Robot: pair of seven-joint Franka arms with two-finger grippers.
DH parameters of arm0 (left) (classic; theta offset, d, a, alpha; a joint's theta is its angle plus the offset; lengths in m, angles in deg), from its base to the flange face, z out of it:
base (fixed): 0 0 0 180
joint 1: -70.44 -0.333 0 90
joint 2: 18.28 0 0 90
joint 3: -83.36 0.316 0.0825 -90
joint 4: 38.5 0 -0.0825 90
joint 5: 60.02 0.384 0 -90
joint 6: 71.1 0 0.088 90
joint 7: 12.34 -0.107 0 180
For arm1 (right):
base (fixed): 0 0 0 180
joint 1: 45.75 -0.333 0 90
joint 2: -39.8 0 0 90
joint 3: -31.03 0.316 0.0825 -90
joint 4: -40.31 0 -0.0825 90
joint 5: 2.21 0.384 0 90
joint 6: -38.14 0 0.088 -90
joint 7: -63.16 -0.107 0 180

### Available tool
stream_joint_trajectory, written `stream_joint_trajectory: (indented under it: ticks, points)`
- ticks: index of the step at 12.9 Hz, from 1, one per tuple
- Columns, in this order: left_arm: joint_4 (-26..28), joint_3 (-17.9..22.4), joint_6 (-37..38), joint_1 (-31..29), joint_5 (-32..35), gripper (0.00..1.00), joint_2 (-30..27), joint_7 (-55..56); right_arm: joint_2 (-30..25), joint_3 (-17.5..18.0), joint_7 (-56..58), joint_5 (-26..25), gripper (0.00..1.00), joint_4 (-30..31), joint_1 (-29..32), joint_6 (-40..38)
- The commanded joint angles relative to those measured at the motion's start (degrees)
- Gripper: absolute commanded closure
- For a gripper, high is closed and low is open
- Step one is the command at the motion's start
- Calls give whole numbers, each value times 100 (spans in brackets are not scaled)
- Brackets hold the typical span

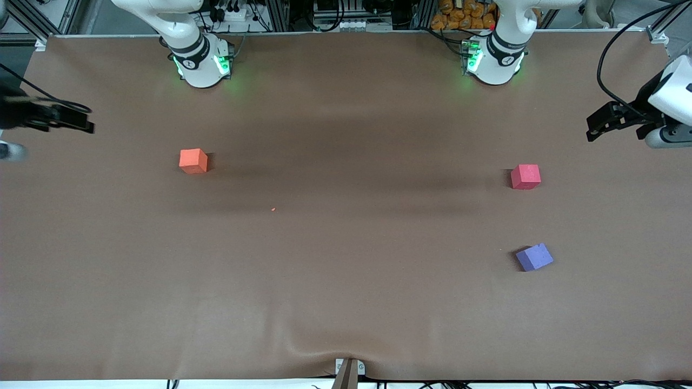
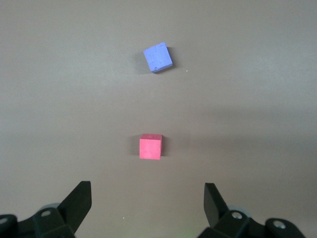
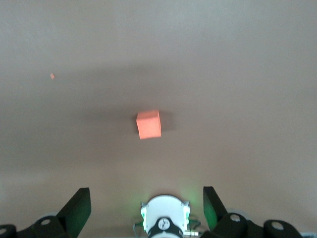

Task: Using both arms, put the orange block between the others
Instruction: 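Reach the right gripper toward the orange cube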

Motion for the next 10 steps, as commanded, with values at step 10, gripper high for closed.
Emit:
stream_joint_trajectory:
  ticks: [10]
  points:
    - [-431, 61, -131, -23, 44, 0, 396, -46, 1243, 34, 19, -40, 0, 2998, -574, 2637]
